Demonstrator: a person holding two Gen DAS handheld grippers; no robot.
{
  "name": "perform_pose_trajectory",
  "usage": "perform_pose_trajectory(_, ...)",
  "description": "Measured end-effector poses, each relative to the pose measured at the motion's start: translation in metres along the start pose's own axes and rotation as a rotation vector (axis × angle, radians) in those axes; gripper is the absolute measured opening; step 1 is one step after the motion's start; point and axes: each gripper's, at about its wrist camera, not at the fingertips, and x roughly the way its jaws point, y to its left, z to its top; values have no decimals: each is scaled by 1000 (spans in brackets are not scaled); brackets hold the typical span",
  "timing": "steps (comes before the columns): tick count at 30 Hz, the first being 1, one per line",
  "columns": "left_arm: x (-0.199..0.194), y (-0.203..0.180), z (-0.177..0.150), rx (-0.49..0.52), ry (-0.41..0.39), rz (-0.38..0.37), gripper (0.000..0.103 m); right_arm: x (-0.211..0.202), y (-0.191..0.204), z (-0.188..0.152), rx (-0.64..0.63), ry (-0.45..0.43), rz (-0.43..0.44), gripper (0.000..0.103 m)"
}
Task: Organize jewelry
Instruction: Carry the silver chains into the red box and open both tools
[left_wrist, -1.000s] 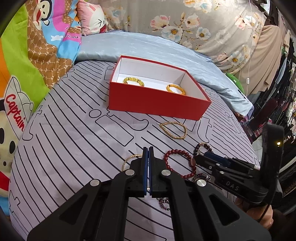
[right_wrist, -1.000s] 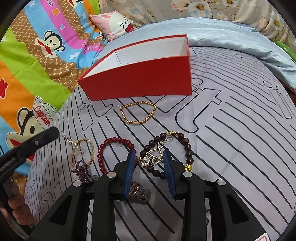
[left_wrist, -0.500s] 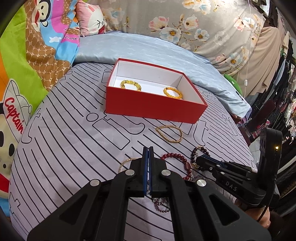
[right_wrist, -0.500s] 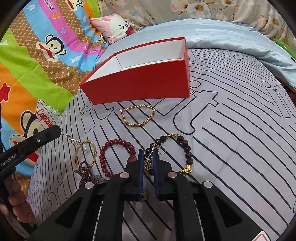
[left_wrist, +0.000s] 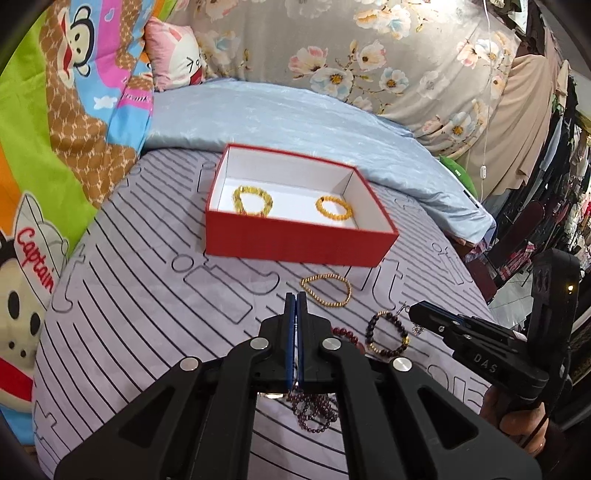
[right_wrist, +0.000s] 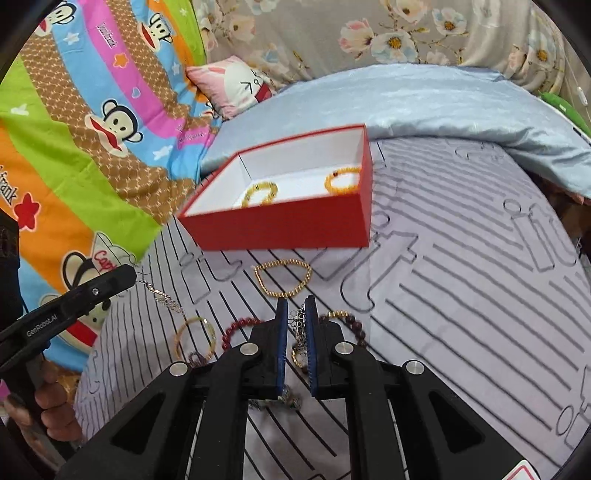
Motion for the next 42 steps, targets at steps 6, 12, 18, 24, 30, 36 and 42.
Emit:
perform_pose_trajectory(6, -10, -5, 32, 35, -57, 0, 0, -8, 7, 43, -18, -59, 38, 8)
perform_pose_trajectory(12, -1, -11, 71, 82, -113, 29, 0, 6, 17, 91, -70, -100, 31, 8)
perform_pose_trajectory(18, 33, -11, 111, 112, -134, 53, 0, 40, 14, 121, -79, -93, 14, 8)
perform_pose_trajectory(24, 73, -4, 130, 85, -108, 36, 0, 79, 1, 130, -41, -41, 23, 8)
perform_pose_trajectory(30, 103, -4, 131, 69, -62, 11, 0, 103, -3, 123, -44, -3, 12, 8)
perform_pose_trajectory(36, 121, -8, 131, 90, -40, 30, 1, 106, -5, 127, -47, -24, -29, 22)
perform_pose_trajectory(42, 127, -5, 128, 82, -34, 49, 34, 97, -5, 128, -58, -59, -56, 39)
